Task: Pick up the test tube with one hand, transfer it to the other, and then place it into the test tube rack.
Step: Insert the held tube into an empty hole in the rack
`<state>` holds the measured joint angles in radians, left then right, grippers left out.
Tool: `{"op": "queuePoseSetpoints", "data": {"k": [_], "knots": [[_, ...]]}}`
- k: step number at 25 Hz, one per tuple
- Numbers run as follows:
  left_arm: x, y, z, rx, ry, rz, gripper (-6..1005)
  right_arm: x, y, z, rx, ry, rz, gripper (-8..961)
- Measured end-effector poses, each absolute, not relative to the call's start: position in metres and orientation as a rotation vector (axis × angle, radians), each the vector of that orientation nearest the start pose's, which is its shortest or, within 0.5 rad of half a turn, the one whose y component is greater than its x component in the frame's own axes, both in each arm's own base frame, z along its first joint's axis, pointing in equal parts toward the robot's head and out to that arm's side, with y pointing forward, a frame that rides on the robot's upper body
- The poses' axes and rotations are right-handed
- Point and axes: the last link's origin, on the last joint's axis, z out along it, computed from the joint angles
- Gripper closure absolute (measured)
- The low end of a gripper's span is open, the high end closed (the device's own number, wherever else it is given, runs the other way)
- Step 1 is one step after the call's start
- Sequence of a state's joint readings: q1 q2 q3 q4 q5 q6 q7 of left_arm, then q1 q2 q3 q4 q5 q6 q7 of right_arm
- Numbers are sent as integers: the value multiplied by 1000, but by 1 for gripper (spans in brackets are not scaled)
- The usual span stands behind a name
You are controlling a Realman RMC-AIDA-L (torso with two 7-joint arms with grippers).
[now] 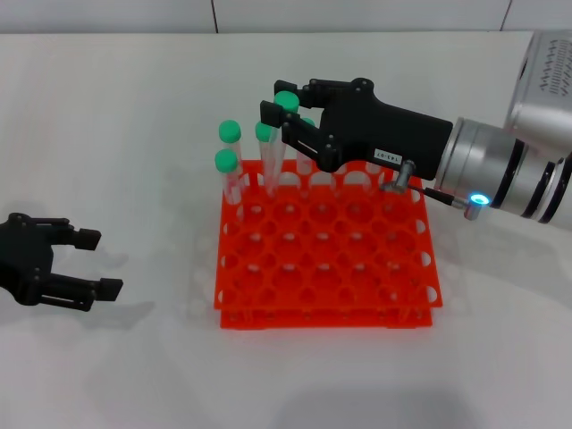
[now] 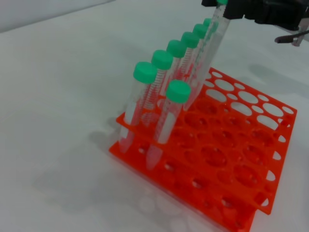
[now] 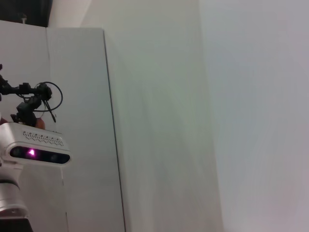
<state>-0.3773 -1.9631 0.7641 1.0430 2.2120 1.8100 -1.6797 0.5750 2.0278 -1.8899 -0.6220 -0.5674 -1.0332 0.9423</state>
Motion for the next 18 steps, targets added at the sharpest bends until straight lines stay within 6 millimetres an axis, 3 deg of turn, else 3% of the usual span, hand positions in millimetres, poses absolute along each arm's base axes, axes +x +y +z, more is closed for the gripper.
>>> {"op": "queuePoseSetpoints", "data": {"k": [18], "knots": [[-302, 285, 78, -2847, -813, -195, 111, 156, 351, -85, -2549, 329, 1040, 687]]}}
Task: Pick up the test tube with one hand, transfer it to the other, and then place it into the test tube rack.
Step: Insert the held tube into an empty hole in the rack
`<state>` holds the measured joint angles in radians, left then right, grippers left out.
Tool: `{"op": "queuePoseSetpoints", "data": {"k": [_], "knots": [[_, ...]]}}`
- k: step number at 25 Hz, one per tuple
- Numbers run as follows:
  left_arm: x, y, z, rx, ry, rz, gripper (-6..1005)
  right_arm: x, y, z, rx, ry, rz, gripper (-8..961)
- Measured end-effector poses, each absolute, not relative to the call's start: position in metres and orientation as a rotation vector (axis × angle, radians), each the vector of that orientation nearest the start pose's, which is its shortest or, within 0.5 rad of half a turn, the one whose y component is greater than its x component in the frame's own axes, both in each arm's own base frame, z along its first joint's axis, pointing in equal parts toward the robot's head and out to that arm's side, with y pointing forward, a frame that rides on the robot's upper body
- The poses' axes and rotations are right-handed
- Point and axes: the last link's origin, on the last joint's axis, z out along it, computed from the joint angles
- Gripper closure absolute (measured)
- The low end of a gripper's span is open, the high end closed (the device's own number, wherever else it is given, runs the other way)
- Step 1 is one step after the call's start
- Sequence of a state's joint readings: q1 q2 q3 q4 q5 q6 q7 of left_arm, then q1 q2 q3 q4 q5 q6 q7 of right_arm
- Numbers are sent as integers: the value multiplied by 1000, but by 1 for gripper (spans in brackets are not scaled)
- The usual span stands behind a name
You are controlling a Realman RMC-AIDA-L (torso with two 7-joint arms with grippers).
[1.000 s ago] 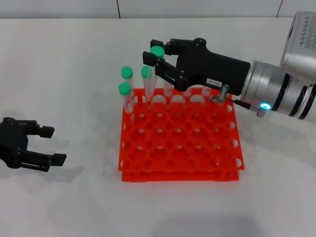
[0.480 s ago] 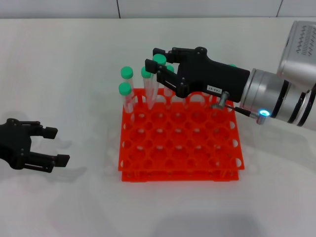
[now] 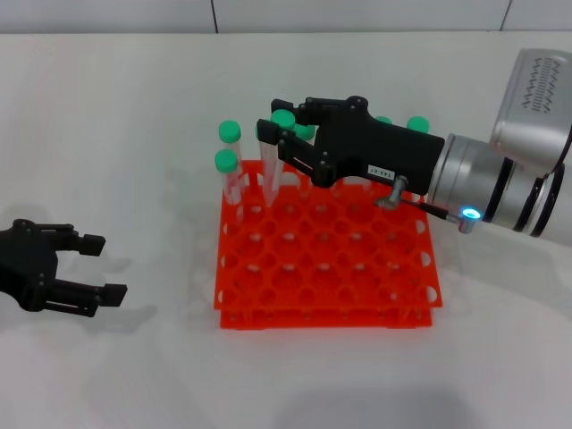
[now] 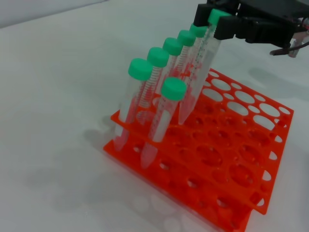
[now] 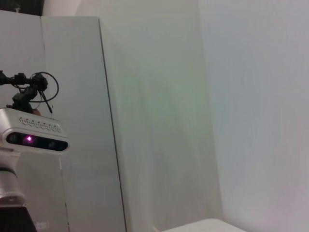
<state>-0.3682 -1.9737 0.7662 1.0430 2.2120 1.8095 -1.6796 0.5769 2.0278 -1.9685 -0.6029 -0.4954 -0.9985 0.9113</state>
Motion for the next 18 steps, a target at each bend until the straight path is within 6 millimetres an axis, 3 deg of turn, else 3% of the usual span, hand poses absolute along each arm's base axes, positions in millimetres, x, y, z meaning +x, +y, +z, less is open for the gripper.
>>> {"op": "queuePoseSetpoints", "data": {"k": [18], "knots": [[-302, 285, 76, -2852, -813, -205, 111, 150, 354, -85, -2547, 317, 1043, 688]]}}
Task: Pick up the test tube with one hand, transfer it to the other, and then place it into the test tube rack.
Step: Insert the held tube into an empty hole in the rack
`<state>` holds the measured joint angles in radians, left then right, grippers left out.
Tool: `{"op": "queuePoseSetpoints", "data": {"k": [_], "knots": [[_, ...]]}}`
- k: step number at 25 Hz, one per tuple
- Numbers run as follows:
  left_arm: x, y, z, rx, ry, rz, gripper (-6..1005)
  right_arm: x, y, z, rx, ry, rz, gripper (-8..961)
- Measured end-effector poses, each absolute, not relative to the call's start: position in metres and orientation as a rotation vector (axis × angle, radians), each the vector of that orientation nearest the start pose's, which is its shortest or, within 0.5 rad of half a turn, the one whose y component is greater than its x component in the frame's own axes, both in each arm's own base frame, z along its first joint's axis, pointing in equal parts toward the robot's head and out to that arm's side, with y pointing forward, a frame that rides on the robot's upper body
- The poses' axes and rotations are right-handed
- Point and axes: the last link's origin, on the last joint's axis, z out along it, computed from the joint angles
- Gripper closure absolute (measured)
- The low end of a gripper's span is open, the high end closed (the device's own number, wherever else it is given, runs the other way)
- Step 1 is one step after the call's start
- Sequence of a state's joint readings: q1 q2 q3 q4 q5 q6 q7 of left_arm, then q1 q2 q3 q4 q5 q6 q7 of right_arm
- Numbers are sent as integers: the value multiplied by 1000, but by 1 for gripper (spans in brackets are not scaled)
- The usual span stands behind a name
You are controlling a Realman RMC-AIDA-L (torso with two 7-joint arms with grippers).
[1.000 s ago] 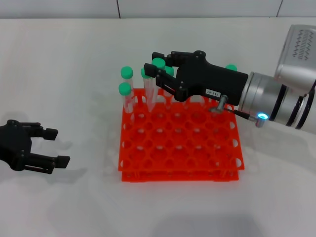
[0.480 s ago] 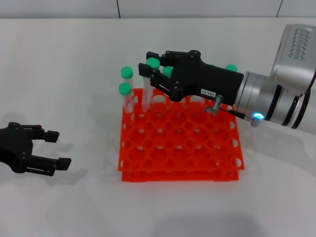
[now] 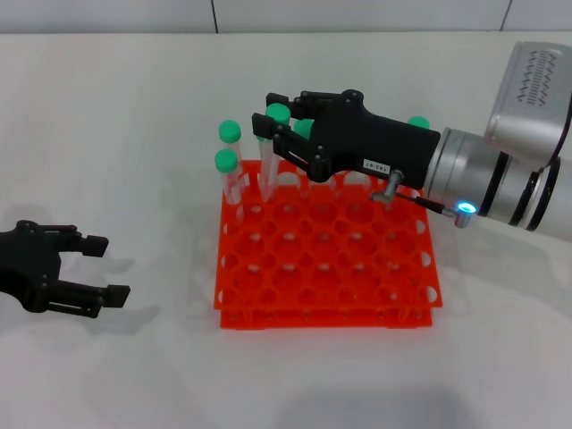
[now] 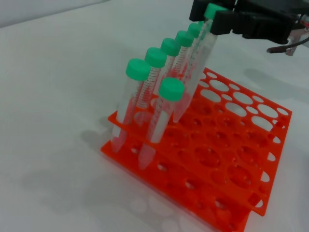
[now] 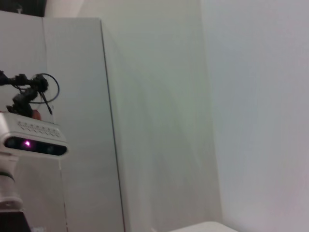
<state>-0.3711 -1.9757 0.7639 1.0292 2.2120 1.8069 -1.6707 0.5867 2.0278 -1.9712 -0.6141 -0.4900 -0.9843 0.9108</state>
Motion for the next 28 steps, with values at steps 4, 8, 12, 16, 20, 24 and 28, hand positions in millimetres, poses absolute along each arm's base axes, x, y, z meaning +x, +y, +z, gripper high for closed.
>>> {"op": "queuePoseSetpoints", "data": {"k": [4, 8, 12, 16, 20, 24, 28], "knots": [[-302, 285, 75, -2853, -813, -207, 111, 151, 355, -87, -2548, 319, 1025, 688], [-301, 285, 74, -2854, -813, -211, 111, 149, 355, -88, -2558, 309, 1022, 688], [-301, 285, 73, -2855, -812, -213, 111, 149, 356, -89, -2560, 309, 1012, 688], [-301, 285, 73, -2856, -813, -215, 111, 150, 356, -90, -2559, 309, 1002, 688], [-302, 283, 73, -2854, -819, -215, 111, 148, 356, -92, -2557, 304, 996, 688], [-302, 283, 72, -2856, -823, -217, 111, 147, 356, -93, -2562, 300, 991, 688], [-302, 283, 72, -2857, -825, -218, 111, 146, 355, -93, -2563, 295, 995, 688]]}}
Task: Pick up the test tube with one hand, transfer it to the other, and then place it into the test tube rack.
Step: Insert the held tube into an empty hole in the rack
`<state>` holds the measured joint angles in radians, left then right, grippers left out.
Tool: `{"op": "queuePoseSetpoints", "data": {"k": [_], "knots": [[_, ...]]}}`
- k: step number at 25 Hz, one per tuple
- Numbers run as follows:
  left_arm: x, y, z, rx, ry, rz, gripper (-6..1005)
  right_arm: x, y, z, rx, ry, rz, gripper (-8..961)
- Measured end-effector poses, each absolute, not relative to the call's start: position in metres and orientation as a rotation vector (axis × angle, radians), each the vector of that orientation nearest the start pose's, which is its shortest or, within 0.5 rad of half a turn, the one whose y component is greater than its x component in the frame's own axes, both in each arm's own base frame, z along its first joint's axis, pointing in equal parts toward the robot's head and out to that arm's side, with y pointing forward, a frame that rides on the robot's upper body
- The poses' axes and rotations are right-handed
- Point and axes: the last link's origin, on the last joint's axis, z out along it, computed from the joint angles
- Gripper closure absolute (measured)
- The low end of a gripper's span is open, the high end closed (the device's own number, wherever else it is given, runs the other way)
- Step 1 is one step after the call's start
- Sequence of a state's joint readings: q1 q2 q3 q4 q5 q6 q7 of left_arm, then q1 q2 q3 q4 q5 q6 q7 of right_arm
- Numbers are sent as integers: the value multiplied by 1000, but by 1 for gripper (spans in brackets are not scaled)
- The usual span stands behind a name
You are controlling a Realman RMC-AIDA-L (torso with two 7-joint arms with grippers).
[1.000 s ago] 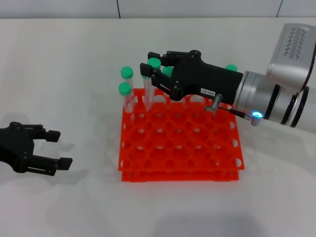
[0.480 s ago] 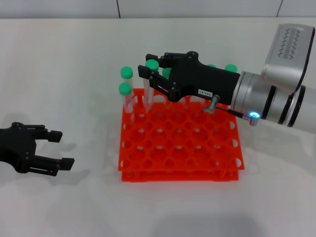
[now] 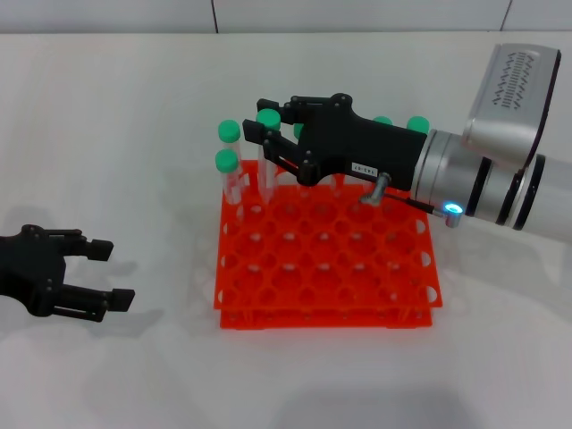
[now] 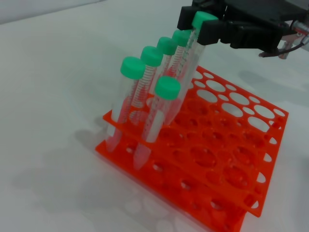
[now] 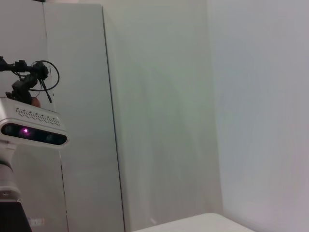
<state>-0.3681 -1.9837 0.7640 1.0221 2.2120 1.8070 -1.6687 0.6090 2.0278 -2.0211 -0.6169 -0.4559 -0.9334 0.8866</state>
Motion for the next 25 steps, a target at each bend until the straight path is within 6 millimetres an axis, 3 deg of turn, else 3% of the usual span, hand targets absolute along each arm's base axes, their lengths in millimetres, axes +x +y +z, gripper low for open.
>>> {"op": "queuePoseSetpoints", "data": {"k": [25], "knots": [[-300, 285, 71, -2868, -781, -220, 111, 155, 357, -95, -2558, 307, 944, 688]]}}
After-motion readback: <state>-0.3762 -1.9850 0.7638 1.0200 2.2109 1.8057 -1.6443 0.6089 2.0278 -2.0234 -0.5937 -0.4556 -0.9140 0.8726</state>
